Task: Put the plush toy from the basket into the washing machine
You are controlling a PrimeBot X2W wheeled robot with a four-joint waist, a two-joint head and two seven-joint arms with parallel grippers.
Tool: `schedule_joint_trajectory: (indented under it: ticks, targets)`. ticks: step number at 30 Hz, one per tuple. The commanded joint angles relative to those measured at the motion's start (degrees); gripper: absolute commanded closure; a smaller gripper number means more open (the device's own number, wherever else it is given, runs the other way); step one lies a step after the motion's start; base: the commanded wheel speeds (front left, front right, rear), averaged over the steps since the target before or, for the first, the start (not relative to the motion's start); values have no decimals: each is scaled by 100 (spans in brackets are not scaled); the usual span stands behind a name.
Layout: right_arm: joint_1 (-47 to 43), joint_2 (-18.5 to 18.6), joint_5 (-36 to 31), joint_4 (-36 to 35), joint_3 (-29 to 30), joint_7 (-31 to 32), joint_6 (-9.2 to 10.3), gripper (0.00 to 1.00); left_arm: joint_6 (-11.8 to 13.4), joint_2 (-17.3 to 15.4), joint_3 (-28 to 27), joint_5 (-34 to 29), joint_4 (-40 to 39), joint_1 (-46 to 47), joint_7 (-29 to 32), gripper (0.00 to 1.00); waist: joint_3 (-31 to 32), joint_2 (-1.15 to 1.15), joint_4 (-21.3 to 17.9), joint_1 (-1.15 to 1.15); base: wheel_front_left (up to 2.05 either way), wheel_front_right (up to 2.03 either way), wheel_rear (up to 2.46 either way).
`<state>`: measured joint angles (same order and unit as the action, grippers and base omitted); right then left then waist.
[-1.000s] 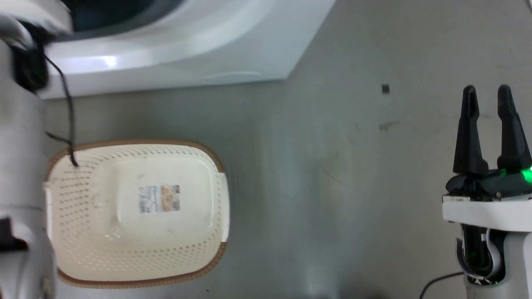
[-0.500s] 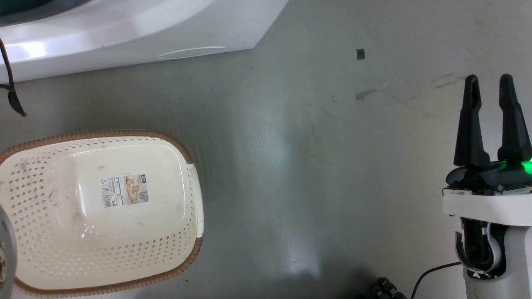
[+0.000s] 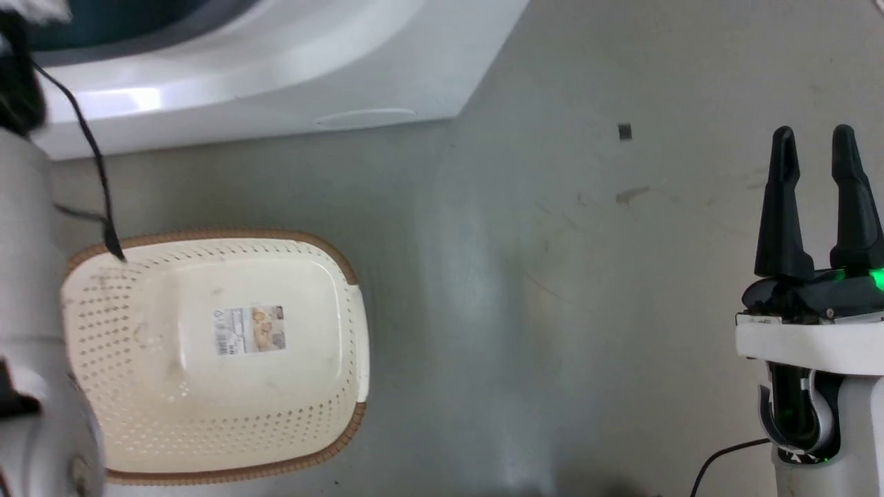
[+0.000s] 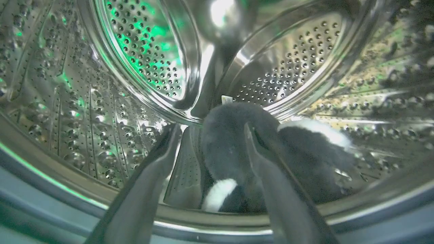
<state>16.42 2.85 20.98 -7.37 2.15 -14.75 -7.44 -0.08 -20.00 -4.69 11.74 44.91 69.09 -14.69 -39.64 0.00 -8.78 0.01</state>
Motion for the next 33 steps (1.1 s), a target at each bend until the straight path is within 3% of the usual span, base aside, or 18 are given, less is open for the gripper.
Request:
schedule_joint_trajectory:
  ticks: [1, 7, 17, 33]
  targets:
    - [29, 3, -91, 29, 23, -25, -5, 0, 59, 91, 17, -193, -190, -389, -30, 0, 306, 0, 176, -1, 0, 0, 0]
    - [-111, 3, -238, 122, -4, -25, -5, 0, 179, 528, -318, -297, -1128, -1664, -30, 0, 902, 0, 367, -1, 0, 0, 0]
    - [-594, 3, -560, 274, 199, -25, -5, 0, 111, 1319, -426, -724, -2682, -3739, -30, 0, 1867, 0, 861, -1, 0, 0, 0]
    - [-1700, 3, -1046, 552, 313, -25, -5, 0, -68, 1662, 59, -1002, -3538, -6192, -30, 0, 3459, 0, 1127, -1, 0, 0, 0]
